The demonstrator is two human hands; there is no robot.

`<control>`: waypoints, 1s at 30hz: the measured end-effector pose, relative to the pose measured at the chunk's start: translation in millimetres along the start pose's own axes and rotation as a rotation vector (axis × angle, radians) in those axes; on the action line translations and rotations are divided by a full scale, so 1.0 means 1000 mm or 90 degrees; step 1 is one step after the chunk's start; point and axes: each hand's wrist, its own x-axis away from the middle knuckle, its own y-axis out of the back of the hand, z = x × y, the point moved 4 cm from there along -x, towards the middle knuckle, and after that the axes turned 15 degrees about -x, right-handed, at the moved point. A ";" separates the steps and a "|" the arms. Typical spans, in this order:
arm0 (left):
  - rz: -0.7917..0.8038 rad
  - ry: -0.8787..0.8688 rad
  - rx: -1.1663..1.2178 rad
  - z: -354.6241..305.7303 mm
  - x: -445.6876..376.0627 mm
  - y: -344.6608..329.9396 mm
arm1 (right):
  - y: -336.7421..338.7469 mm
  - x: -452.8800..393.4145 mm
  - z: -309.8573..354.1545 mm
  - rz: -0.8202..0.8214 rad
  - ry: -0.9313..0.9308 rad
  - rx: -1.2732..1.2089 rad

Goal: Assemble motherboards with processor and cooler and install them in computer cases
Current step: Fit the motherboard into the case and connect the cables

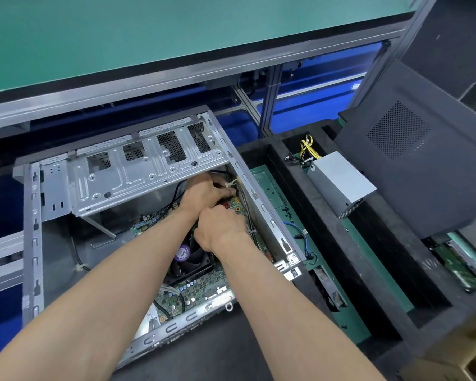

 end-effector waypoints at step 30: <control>0.185 -0.046 -0.004 -0.029 0.058 0.032 | 0.005 0.040 -0.004 0.143 -0.036 -0.069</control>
